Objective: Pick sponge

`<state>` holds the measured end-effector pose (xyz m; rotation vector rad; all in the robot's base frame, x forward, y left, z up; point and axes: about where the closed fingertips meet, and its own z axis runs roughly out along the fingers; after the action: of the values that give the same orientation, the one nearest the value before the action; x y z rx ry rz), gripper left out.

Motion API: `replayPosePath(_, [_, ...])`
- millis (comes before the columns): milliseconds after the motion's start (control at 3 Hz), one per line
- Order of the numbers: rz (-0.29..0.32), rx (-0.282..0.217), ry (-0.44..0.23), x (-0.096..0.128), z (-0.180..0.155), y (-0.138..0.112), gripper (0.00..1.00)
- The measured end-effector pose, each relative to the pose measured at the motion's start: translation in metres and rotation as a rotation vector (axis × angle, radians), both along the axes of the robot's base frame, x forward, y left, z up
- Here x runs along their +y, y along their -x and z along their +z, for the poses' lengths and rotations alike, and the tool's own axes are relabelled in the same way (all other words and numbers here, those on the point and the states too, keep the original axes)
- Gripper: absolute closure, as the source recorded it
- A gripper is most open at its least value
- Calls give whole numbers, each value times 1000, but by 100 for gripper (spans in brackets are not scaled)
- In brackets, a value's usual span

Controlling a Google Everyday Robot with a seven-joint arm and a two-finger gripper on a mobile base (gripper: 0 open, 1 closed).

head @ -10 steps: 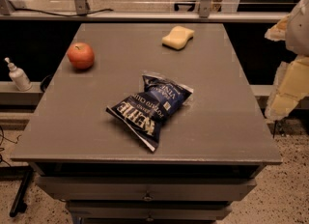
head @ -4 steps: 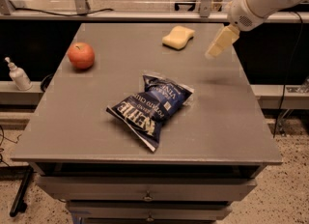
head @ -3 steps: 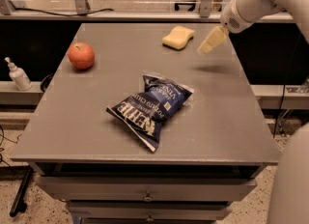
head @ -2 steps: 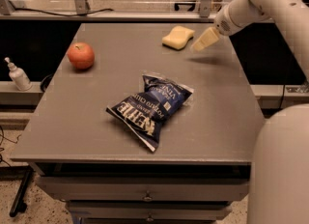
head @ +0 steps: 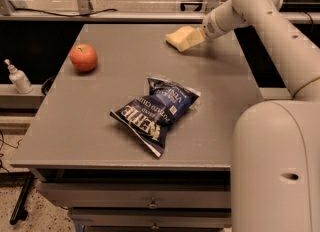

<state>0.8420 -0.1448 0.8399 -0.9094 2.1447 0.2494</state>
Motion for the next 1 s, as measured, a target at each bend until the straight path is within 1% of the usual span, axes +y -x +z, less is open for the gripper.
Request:
replayPosePath(333, [-12, 47, -58, 24, -2, -5, 0])
replayPosePath(667, [-20, 100, -91, 35, -7, 1, 17])
replayPosePath(1000, [-34, 139, -112, 34, -9, 11, 41])
